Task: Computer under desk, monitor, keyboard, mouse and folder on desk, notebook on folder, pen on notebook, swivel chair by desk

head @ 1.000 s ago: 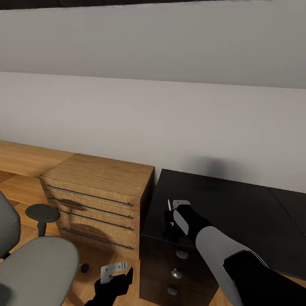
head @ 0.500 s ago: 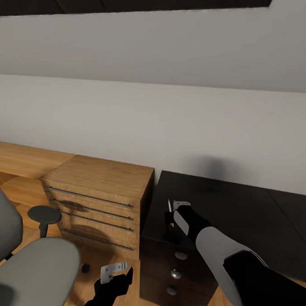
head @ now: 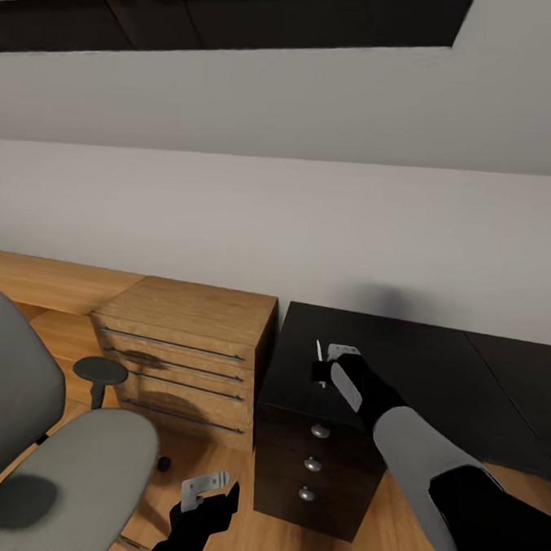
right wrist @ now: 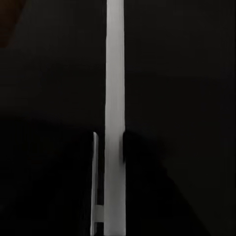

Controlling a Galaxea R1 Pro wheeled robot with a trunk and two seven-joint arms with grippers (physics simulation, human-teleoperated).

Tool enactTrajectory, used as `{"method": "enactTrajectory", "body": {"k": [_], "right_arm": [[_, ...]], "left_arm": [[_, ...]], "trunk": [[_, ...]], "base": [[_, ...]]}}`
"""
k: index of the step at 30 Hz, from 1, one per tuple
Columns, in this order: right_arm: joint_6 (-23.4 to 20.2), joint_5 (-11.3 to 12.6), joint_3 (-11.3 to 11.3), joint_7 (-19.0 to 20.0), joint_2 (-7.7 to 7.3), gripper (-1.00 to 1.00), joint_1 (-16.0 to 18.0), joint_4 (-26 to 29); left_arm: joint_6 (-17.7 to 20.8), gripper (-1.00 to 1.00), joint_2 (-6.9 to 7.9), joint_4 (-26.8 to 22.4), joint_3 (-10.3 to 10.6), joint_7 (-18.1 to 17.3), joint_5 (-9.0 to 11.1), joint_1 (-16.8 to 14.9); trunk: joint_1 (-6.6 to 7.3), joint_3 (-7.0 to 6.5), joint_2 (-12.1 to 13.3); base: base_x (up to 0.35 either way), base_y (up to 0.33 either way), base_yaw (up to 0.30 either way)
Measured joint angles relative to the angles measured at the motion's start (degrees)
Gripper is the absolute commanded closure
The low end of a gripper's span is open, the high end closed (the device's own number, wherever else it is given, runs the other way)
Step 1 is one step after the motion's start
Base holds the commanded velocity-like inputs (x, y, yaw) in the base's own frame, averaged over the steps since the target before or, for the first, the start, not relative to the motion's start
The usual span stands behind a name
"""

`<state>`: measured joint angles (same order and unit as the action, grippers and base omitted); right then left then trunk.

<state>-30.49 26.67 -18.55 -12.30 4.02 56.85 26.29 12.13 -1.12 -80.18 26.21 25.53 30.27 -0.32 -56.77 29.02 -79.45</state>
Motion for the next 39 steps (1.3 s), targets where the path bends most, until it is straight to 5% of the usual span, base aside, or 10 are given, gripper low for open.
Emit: {"method": "enactTrajectory", "body": {"k": [3,6,12,31,39], "right_arm": [[-2.04,0.1,-0.09,-2.4,-1.07,1.0,-2.36,6.35],[-5.83,0.34,0.02,-14.65,-2.97,1.0,-13.2,29.07],[-10.64,0.44,1.51,-19.73,-3.34,1.0,-19.88,43.94],[-12.15,0.5,6.73,-20.89,-2.95,1.0,-22.89,50.75],[-12.48,0.49,13.61,-20.88,-2.96,1.0,-22.9,50.83]], "left_arm": [[-0.01,-1.0,-0.02,0.06,0.04,0.07,-0.03,0.0],[0.0,-1.0,-0.04,0.11,0.08,0.17,-0.04,0.0],[0.0,-1.0,-0.04,0.12,0.09,0.18,-0.05,0.0],[0.5,-1.0,-0.04,0.66,-0.04,-0.07,-0.06,0.0],[0.61,-1.0,0.27,11.4,-0.41,-0.3,0.0,-0.01]], "trunk": [[0.66,-0.54,1.2],[1.33,-1.07,2.4],[2.65,-2.15,4.81],[6.82,-5.57,12.44],[8.58,-7.01,15.65]], "base": [[-0.035,0.0,0.0],[-0.007,0.0,0.0],[-0.002,0.0,0.0],[0.0,0.0,-0.053],[0.0,0.0,-0.28]]}}
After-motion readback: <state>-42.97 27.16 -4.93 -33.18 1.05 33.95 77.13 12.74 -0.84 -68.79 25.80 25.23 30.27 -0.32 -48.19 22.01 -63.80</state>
